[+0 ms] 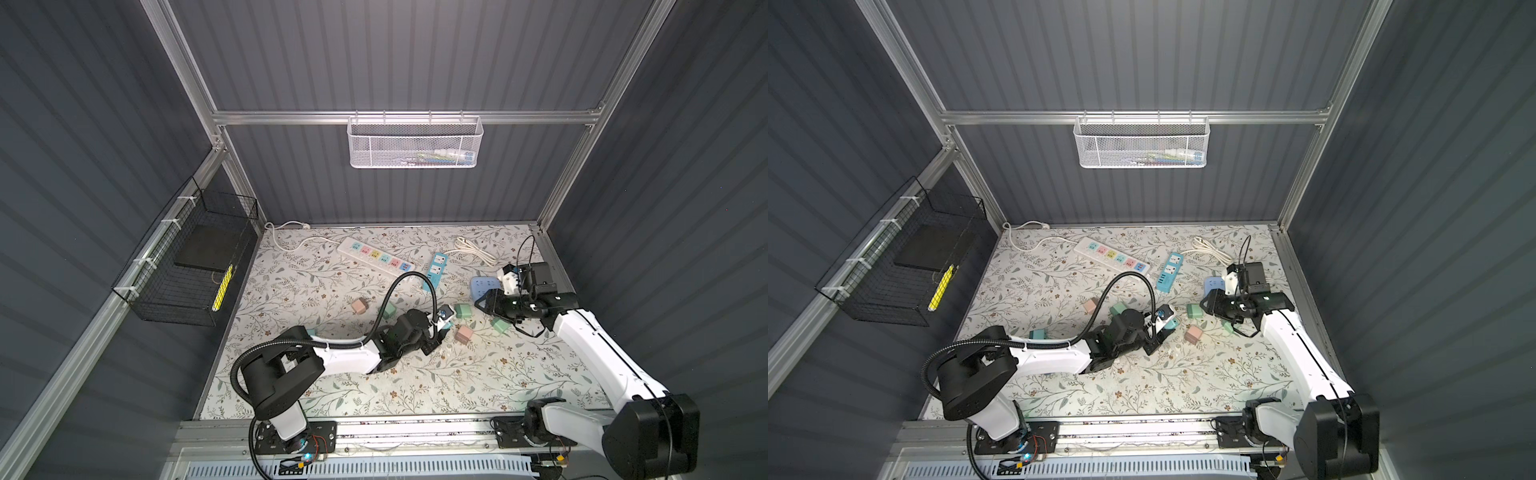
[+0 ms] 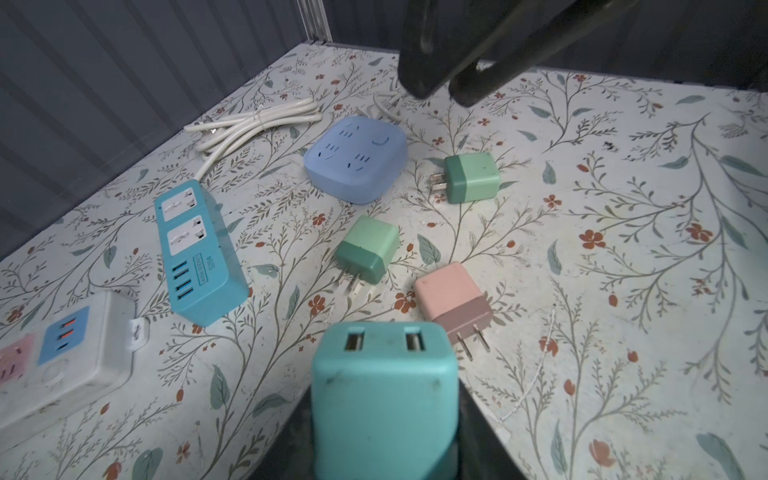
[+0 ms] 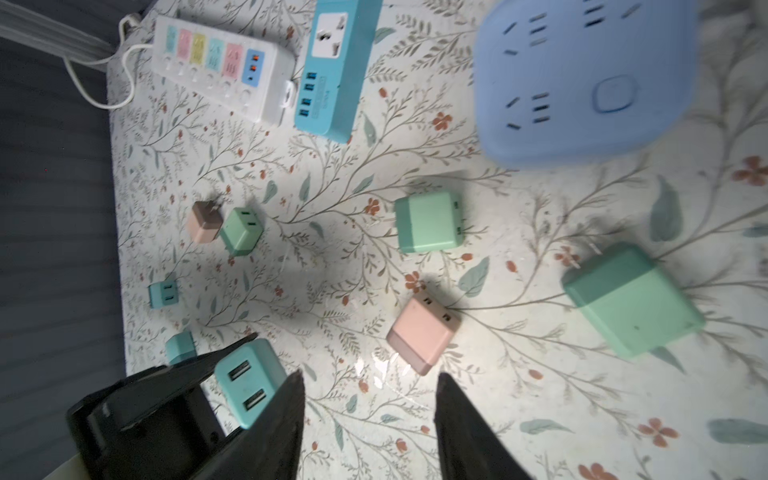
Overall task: Insert the plug
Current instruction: 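Carry the teal adapter toward the right gripper while the right gripper grasps it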
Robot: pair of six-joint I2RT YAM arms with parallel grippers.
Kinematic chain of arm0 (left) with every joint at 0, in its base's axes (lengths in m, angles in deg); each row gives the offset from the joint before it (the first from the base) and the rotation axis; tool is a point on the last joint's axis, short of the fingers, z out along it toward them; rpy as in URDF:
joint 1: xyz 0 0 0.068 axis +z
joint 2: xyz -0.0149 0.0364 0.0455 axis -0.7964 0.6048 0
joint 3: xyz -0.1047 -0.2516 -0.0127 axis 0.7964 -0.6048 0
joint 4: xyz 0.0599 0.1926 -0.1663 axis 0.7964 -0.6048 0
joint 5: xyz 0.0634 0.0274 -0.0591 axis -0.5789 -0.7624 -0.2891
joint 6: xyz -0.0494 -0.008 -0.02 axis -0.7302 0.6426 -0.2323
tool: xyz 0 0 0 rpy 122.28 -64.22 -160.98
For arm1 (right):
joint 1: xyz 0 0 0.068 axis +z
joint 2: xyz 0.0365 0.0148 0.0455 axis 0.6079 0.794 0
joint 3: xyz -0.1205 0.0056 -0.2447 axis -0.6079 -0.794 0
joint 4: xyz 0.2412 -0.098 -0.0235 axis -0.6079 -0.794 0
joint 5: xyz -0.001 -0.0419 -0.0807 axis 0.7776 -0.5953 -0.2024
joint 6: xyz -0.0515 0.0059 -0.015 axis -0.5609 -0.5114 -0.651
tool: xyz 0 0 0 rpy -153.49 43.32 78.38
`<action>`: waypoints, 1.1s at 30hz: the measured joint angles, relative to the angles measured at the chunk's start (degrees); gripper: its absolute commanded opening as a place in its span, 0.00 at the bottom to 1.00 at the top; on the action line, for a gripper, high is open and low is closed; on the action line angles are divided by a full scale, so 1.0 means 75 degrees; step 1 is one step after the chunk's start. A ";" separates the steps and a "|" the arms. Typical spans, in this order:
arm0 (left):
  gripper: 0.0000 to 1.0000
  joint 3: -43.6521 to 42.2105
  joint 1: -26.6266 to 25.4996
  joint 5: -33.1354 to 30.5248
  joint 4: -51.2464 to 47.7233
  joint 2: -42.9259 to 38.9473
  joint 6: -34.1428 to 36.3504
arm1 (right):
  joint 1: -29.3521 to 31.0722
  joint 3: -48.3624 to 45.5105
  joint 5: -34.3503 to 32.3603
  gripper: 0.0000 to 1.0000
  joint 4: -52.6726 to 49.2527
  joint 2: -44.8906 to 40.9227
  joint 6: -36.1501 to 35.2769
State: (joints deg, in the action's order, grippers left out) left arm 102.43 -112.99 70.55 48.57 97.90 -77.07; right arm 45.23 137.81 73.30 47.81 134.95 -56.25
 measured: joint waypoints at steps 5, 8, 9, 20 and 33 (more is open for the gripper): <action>0.12 -0.0405 0.0256 0.0629 0.0475 -0.0289 -0.0003 | 0.0338 0.0026 0.0769 0.52 0.0055 -0.0131 -0.0227; 0.12 -0.0405 0.0411 0.0991 0.0568 -0.0446 -0.0003 | 0.0632 0.0137 0.1035 0.56 0.0055 -0.0090 -0.0391; 0.12 -0.0405 0.0449 0.1084 0.0592 -0.0475 -0.0003 | 0.0729 0.0192 0.1093 0.56 0.0050 -0.0058 -0.0452; 0.13 -0.0353 0.0603 0.1853 0.0516 -0.0557 -0.0006 | 0.1582 0.0589 0.1513 0.55 -0.0006 0.0766 -0.0848; 0.16 -0.0175 0.0644 0.2020 0.0201 -0.0554 -0.0003 | 0.1915 0.0699 0.1684 0.36 -0.0082 0.1361 -0.0985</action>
State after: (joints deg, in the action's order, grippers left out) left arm 101.12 -108.16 85.69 50.08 93.75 -77.09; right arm 59.59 143.06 85.94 47.20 145.16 -63.64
